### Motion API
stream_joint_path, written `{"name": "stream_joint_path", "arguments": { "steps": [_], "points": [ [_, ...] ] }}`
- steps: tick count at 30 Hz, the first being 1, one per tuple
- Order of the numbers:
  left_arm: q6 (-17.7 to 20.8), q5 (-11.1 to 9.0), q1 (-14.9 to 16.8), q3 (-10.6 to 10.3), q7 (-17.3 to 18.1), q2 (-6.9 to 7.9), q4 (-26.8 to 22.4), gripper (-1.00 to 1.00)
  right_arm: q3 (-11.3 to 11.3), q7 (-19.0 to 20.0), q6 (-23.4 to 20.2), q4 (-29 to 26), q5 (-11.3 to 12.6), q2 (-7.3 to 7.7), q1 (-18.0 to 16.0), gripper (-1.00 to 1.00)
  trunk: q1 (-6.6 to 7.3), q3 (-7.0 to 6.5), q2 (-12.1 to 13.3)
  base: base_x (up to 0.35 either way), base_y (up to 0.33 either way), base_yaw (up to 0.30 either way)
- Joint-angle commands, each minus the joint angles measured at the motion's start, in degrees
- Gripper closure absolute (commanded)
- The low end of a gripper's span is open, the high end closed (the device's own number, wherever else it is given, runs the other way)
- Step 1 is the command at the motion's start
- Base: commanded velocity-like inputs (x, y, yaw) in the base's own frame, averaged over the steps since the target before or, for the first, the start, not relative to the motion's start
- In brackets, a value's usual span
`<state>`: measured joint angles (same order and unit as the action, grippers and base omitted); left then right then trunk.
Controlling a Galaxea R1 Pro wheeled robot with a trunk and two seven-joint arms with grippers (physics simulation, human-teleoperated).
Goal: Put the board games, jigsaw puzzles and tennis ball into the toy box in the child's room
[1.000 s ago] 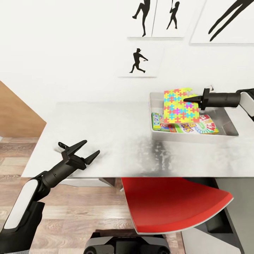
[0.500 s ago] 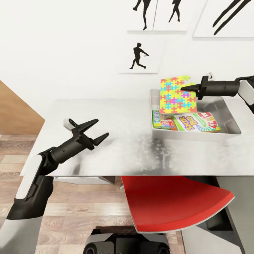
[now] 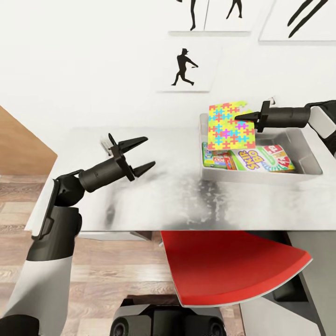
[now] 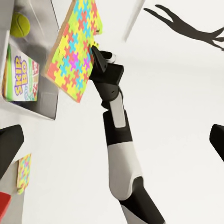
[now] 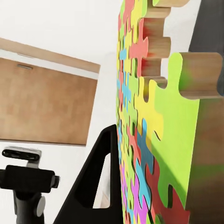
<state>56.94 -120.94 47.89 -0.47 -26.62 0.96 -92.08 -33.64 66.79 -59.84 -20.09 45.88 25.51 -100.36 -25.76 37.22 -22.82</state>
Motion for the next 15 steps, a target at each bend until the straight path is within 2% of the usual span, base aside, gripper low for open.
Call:
{"name": "stream_joint_path", "arguments": {
  "steps": [1, 6, 15],
  "points": [
    [-0.43, -0.87, 0.59, -0.08, -1.28, -0.13, -0.03, -1.0, -0.25, 0.29, -0.16, 0.05, 0.08, 0.05, -0.08, 1.0, -0.03, 0.17, -0.1, 0.0, 0.0, 0.0],
    [-2.25, -1.57, 3.04, -0.3, -4.47, -0.66, -0.03, -1.0, -0.19, 0.28, -0.16, 0.1, 0.14, 0.1, -0.01, 1.0, -0.03, 0.64, -0.1, 0.0, 0.0, 0.0],
    [-4.5, -2.14, 9.85, -0.35, -15.24, -3.28, -0.03, -1.0, -0.05, 0.27, -0.16, 0.13, 0.09, 0.33, 0.21, 1.0, -0.03, 1.48, -0.1, 0.0, 0.0, 0.0]
  ]
}}
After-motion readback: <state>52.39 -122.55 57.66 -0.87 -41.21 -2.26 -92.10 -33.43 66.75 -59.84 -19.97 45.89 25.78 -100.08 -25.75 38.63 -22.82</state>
